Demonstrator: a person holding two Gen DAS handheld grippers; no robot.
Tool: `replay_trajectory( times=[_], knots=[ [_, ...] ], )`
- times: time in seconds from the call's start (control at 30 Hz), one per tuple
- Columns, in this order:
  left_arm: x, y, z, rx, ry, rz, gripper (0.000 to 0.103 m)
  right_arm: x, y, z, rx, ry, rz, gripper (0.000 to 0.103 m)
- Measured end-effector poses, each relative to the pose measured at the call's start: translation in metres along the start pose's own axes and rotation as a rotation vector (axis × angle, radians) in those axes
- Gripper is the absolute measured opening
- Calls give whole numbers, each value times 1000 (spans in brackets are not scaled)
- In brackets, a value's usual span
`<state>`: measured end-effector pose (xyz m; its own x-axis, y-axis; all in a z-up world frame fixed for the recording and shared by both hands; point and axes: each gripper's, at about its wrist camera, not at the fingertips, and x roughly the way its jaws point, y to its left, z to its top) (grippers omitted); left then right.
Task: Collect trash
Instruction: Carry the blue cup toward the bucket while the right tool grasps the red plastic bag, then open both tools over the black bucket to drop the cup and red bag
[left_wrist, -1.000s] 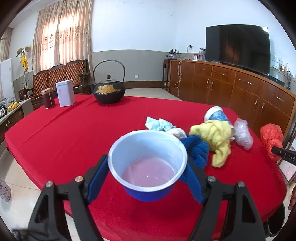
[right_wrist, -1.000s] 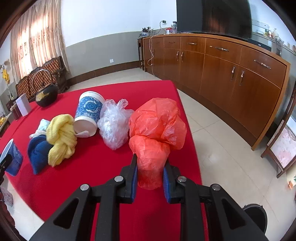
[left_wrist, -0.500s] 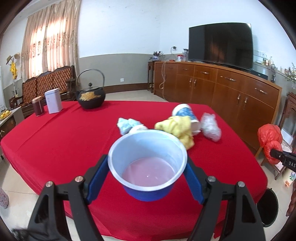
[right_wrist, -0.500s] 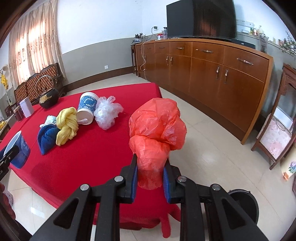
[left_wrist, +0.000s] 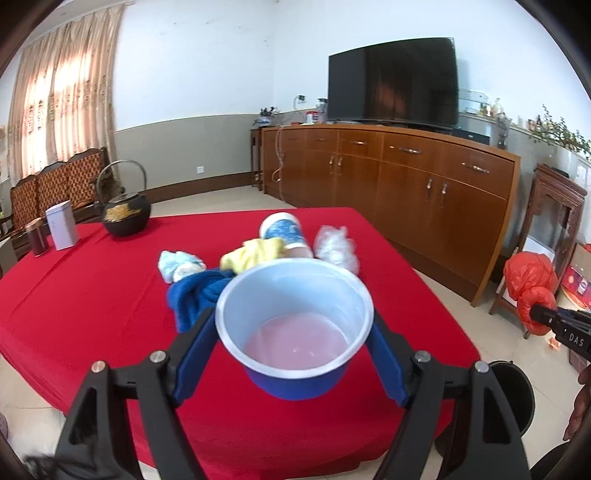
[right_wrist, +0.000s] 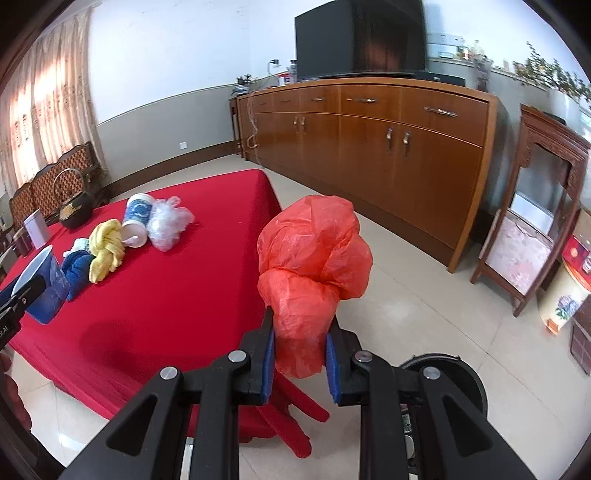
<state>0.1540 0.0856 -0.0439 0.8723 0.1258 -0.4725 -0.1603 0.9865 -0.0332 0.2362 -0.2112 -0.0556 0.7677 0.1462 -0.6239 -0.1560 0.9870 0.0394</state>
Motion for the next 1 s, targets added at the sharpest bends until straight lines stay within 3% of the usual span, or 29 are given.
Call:
replay_trajectory(
  times=[0.4,0.53,1.0],
  knots=[
    [3,-43,1,51,4,-82,79,-13,-36,-18,53,12,-52,24],
    [4,-64,-1,72,8,-124,75,-16,-53,-25,76,22,-77,24],
    [12,-147,-8,144,38,-278,75,-31,-127,-55,157,62,-178,24]
  ],
)
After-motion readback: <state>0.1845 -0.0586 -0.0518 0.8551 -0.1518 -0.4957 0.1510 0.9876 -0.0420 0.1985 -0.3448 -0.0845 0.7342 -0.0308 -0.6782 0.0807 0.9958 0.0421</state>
